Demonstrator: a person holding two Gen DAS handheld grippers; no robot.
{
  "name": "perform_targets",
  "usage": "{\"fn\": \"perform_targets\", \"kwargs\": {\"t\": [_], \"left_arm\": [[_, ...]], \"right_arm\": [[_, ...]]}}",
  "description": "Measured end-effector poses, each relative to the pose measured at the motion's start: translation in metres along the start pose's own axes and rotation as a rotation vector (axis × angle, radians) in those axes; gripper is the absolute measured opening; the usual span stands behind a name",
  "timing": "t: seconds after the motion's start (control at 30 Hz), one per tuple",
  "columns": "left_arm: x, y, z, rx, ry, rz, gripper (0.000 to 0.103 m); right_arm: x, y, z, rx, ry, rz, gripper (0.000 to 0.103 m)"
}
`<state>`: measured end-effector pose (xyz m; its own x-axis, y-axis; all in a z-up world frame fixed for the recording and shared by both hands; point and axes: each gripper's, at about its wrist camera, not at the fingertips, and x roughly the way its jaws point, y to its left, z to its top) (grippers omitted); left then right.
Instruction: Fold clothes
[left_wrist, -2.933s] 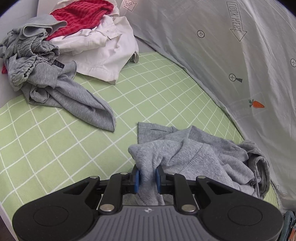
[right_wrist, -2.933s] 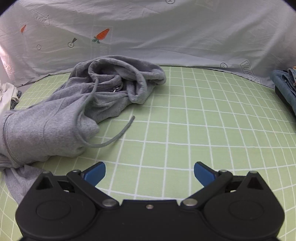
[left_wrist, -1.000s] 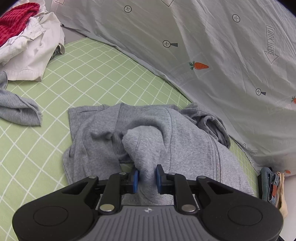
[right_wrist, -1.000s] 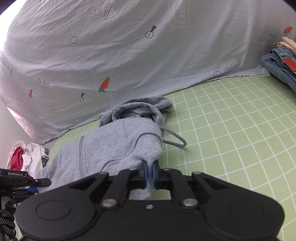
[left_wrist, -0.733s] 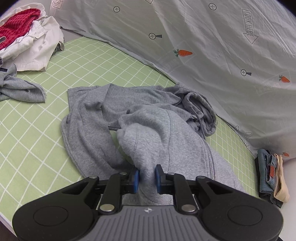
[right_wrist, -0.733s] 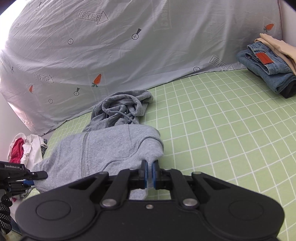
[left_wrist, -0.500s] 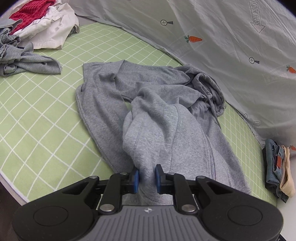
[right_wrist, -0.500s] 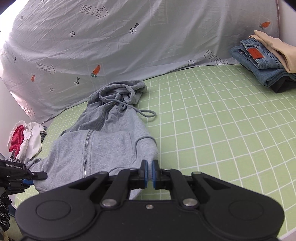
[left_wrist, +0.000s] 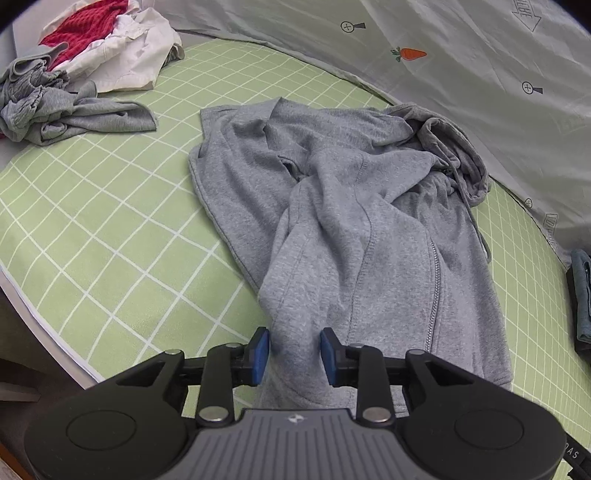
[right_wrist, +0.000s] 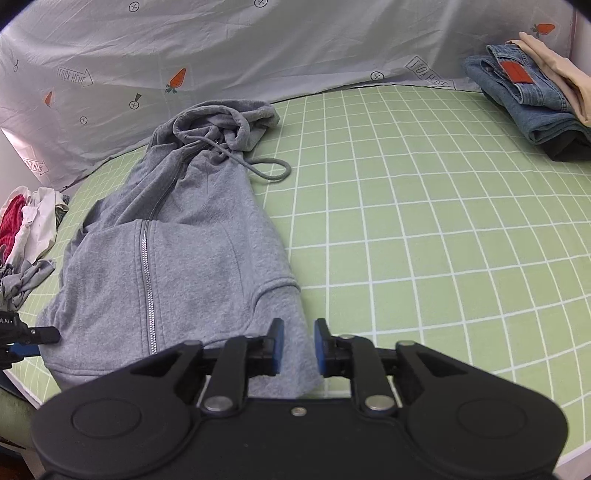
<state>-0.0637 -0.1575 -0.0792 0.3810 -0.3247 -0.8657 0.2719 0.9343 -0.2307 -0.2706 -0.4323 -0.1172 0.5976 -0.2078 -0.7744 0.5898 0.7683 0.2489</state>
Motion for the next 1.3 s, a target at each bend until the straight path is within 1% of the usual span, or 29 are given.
{"fn": "perform_targets", "kwargs": {"t": [0.03, 0.07, 0.1, 0.13, 0.17, 0.2, 0.23, 0.33, 0.4, 0.57, 0.7, 0.77, 0.87, 0.97, 1.1, 1.17, 1.2, 1.27, 1.3], "left_arm": [[-0.002, -0.002, 0.004, 0.016, -0.018, 0.008, 0.043], [-0.005, -0.004, 0.01, 0.03, -0.037, 0.011, 0.046], [-0.008, -0.005, 0.016, 0.04, -0.059, 0.009, 0.052], [-0.01, -0.006, 0.021, 0.047, -0.077, 0.006, 0.059], [-0.012, -0.008, 0.028, 0.059, -0.099, 0.005, 0.064], [-0.013, -0.011, 0.035, 0.072, -0.121, 0.004, 0.072], [-0.014, -0.014, 0.042, 0.09, -0.14, 0.006, 0.076], [-0.01, -0.023, 0.06, 0.151, -0.183, 0.019, 0.084], [-0.001, -0.027, 0.073, 0.187, -0.195, 0.023, 0.09], [0.032, -0.032, 0.113, 0.229, -0.188, -0.009, 0.094], [0.067, -0.042, 0.153, 0.29, -0.183, -0.019, 0.094], [0.089, -0.05, 0.177, 0.347, -0.164, -0.026, 0.094], [0.117, -0.067, 0.202, 0.401, -0.136, -0.054, 0.094], [0.148, -0.084, 0.224, 0.448, -0.114, -0.087, 0.094], [0.179, -0.097, 0.246, 0.442, -0.107, -0.123, 0.094], [0.194, -0.104, 0.251, 0.434, -0.089, -0.137, 0.094], [0.2, -0.106, 0.253, 0.434, -0.078, -0.133, 0.092], [0.209, -0.109, 0.257, 0.428, -0.062, -0.131, 0.084], [0.211, -0.11, 0.259, 0.424, -0.058, -0.132, 0.071]], "right_arm": [[0.001, 0.001, 0.005, 0.002, -0.017, -0.011, 0.07], [0.003, 0.003, 0.011, 0.002, -0.033, -0.023, 0.084], [0.004, 0.004, 0.016, 0.0, -0.047, -0.032, 0.088], [0.006, 0.006, 0.021, -0.004, -0.057, -0.036, 0.095], [0.008, 0.008, 0.025, -0.01, -0.072, -0.043, 0.103], [0.01, 0.011, 0.029, -0.02, -0.096, -0.054, 0.103], [0.012, 0.014, 0.034, -0.03, -0.121, -0.065, 0.103], [0.028, 0.024, 0.05, -0.048, -0.149, -0.091, 0.103], [0.041, 0.03, 0.062, -0.057, -0.16, -0.106, 0.103], [0.071, 0.045, 0.092, -0.082, -0.189, -0.145, 0.103], [0.107, 0.055, 0.118, -0.108, -0.179, -0.163, 0.103], [0.127, 0.058, 0.132, -0.113, -0.161, -0.174, 0.103], [0.154, 0.061, 0.155, -0.115, -0.151, -0.187, 0.103], [0.179, 0.065, 0.173, -0.124, -0.152, -0.174, 0.103], [0.214, 0.071, 0.193, -0.132, -0.135, -0.15, 0.103], [0.232, 0.072, 0.2, -0.141, -0.112, -0.185, 0.103], [0.238, 0.072, 0.203, -0.148, -0.1, -0.216, 0.103], [0.246, 0.069, 0.209, -0.154, -0.099, -0.292, 0.103], [0.247, 0.066, 0.212, -0.157, -0.112, -0.333, 0.103]]}}
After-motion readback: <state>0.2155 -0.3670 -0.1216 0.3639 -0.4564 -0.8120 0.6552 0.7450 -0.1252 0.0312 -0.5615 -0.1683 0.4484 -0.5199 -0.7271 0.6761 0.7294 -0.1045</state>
